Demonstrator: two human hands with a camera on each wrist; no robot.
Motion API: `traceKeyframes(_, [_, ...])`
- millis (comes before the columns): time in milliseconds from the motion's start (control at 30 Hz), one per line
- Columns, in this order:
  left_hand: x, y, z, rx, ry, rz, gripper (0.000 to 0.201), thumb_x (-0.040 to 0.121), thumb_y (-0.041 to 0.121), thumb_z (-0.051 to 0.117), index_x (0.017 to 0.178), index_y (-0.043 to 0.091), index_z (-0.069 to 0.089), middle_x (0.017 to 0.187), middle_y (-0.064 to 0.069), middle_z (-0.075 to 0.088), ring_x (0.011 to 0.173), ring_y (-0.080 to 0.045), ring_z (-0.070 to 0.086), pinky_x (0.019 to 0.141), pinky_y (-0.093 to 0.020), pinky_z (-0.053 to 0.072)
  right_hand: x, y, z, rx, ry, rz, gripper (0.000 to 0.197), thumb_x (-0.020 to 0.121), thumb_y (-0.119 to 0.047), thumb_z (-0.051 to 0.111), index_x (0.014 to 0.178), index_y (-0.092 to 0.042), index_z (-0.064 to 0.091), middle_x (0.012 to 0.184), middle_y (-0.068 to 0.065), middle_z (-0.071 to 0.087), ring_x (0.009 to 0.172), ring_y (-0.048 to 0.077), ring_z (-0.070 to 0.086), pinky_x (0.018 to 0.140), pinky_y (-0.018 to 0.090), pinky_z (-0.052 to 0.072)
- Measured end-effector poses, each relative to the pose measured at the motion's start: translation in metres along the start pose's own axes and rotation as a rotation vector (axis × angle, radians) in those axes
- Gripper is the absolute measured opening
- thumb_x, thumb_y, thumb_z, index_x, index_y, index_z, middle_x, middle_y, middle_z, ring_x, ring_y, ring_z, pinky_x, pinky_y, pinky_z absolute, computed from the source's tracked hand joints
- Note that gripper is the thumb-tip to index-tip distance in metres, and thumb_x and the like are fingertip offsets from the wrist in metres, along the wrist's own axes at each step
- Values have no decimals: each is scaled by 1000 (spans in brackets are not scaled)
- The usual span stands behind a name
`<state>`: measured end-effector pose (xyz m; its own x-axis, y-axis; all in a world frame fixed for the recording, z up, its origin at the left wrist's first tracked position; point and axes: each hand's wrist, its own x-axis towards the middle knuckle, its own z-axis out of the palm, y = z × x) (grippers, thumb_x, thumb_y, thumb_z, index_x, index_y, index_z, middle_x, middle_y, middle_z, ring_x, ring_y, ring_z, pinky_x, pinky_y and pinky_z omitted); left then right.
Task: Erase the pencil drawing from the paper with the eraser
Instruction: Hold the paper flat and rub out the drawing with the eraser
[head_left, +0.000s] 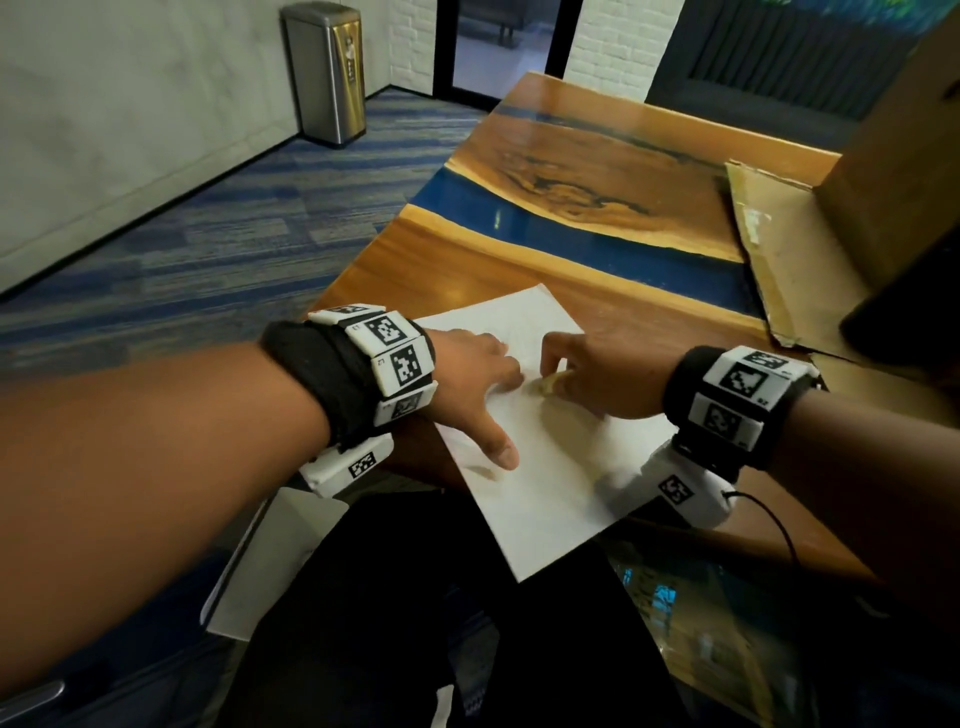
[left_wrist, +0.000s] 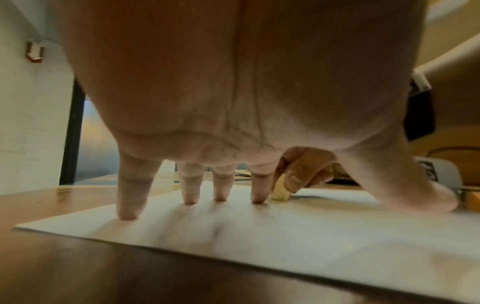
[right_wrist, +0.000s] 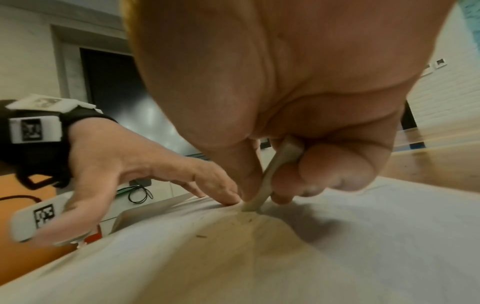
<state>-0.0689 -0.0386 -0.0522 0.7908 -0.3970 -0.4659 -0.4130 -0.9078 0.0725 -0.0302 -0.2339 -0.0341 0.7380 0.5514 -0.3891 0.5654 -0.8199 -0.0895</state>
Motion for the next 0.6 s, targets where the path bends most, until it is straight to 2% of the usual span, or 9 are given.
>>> traceKeyframes(67, [-1,-1,1,1,34,5,102,63,87,62,147,35,37,154,-1,31,138,-29,34,109,-52,37,-6,-1,1,11,-33,-1,14,100,-35,47,113,-32,51,84,-2,64,79,18,59,76,39,53])
traceKeyframes(133, [-2,1,4,55,50,-38,107,59,89,62,149,43,27,158,1,23,142,-31,26,108,-54,34,-9,-3,2,34,-44,-13,15,99,-34,49,113,-32,52,88,-2,64,82,19,59,79,41,53])
traceKeyframes(233, [0,3,10,119,17,-83,122,54,95,57,154,45,8,166,1,4,148,-35,12,111,-61,24,-7,-4,3,27,-3,-25,14,99,-34,50,112,-31,53,87,-7,59,80,15,56,68,32,47])
traceKeyframes(300, [2,1,9,114,-4,-73,126,54,95,56,156,44,2,167,1,-2,150,-35,8,114,-61,22,-4,-5,4,59,79,6,13,100,-34,49,111,-30,52,83,-6,60,76,13,56,63,29,43])
traceKeyframes(367, [2,-2,8,93,-12,-58,127,53,95,57,155,43,1,168,2,-3,151,-35,6,116,-60,22,-6,-8,7,81,95,1,14,100,-32,49,112,-28,52,80,-5,60,74,16,58,64,30,46])
traceKeyframes(467, [4,-6,9,56,-27,-37,131,49,96,57,155,42,2,168,1,-4,151,-34,4,117,-59,21,-14,-17,14,95,-52,-181,14,100,-26,51,114,-27,53,84,-17,51,75,2,50,62,19,38])
traceKeyframes(500, [5,-7,9,50,-33,-31,133,47,97,56,155,42,2,168,0,-4,151,-33,3,118,-59,21,-15,-19,14,102,-98,-229,15,100,-25,53,115,-27,54,88,-19,50,77,1,50,64,16,36])
traceKeyframes(533, [5,-7,9,54,-36,-25,134,47,97,55,156,42,2,168,0,-4,151,-33,3,118,-59,21,-14,-18,13,102,-97,-242,15,99,-25,54,115,-27,55,90,-18,50,79,2,51,65,17,37])
traceKeyframes(600, [6,-6,7,69,-34,-13,130,52,94,59,156,41,2,168,-1,-5,151,-33,4,118,-58,20,-6,-11,8,85,-12,-132,16,100,-27,52,116,-27,54,91,-12,56,81,11,54,68,25,42])
